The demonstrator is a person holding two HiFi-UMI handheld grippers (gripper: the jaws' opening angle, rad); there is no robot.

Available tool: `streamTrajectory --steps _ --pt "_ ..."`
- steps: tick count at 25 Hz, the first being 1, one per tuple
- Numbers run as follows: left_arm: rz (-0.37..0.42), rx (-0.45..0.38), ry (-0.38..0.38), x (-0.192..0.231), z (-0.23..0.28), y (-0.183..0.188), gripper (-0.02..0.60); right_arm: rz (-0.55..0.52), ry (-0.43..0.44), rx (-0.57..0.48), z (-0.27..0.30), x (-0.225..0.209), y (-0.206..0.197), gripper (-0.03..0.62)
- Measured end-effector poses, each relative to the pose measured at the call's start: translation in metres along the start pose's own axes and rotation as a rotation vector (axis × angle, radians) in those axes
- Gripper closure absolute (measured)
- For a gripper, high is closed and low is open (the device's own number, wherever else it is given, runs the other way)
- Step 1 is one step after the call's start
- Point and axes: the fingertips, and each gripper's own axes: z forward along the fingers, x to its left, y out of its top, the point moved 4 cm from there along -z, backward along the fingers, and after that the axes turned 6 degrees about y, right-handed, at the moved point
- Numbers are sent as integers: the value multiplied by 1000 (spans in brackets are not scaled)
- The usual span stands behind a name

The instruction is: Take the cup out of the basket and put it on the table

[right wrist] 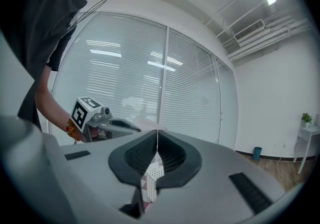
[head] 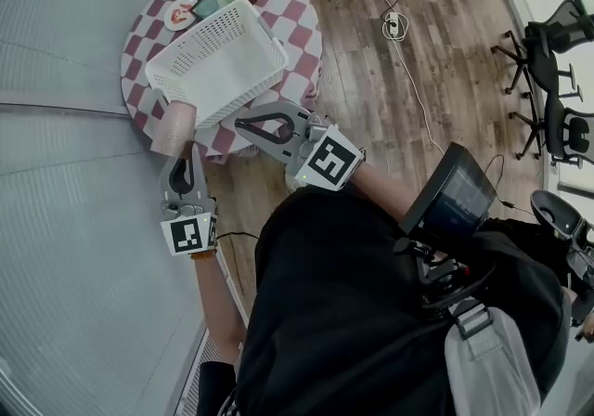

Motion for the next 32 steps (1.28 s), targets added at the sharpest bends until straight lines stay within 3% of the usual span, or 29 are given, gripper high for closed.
streamTrajectory --steps 9,16,22,27,32 --pt "-45 -85 3 -22 -42 4 562 -26 21 11 -2 43 0 582" --pt "-85 -95 23 -38 -70 -7 563 -25 -13 -6 -14 67 1 582" --pt "-72 -105 36 -49 -90 -2 562 -5 23 19 -16 90 -3 582" --pt "-49 -116 54 -56 -99 7 562 3 50 -13 -26 92 3 583" --pt "-75 -128 91 -65 -98 1 563 -5 70 -27 -36 90 -1 583"
